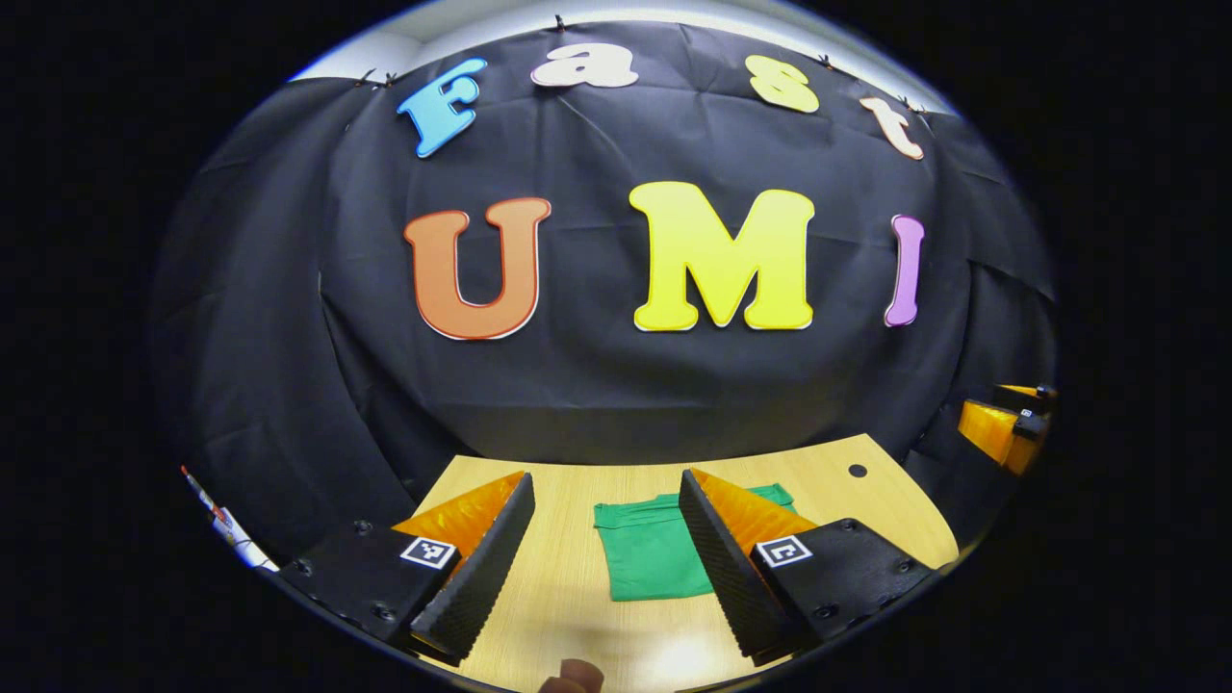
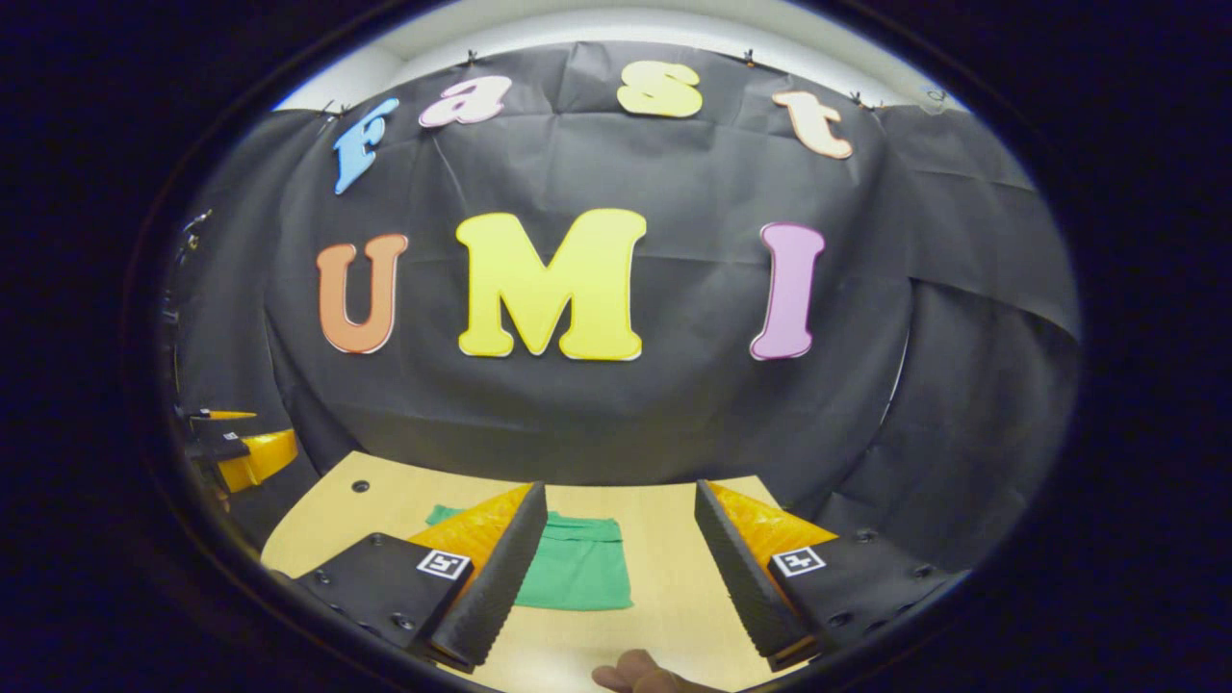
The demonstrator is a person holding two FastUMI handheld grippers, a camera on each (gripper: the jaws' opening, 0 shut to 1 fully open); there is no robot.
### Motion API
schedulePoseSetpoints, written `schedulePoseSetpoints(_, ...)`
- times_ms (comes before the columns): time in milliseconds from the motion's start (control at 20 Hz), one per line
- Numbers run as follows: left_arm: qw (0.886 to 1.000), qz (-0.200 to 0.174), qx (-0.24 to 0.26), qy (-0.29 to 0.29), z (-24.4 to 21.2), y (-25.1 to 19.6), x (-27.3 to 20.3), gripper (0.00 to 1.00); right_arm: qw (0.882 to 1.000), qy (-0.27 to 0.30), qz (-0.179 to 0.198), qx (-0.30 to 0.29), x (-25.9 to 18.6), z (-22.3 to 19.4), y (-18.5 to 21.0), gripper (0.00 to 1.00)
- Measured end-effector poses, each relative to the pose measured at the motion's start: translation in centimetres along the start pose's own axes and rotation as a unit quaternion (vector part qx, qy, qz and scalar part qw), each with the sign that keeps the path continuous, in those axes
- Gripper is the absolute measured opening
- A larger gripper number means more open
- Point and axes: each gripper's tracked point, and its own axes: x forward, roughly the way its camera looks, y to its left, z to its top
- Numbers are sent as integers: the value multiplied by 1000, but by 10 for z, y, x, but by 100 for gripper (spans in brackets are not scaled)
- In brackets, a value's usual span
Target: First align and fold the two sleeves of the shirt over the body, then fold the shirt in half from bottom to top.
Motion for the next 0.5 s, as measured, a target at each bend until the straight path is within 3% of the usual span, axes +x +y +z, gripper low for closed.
schedulePoseSetpoints(200, 999, 15, -9, -38, -1, 4, -44, 97, 1000, -29, -10, -2, -41, 3, -8, 94)
schedulePoseSetpoints(250, 999, 13, -9, -38, -6, 3, -51, 97, 999, -32, -13, -1, -49, 1, -9, 97)
schedulePoseSetpoints(500, 999, -4, -28, -23, -28, -3, -79, 97, 999, -45, -3, -4, -89, -10, 6, 94)
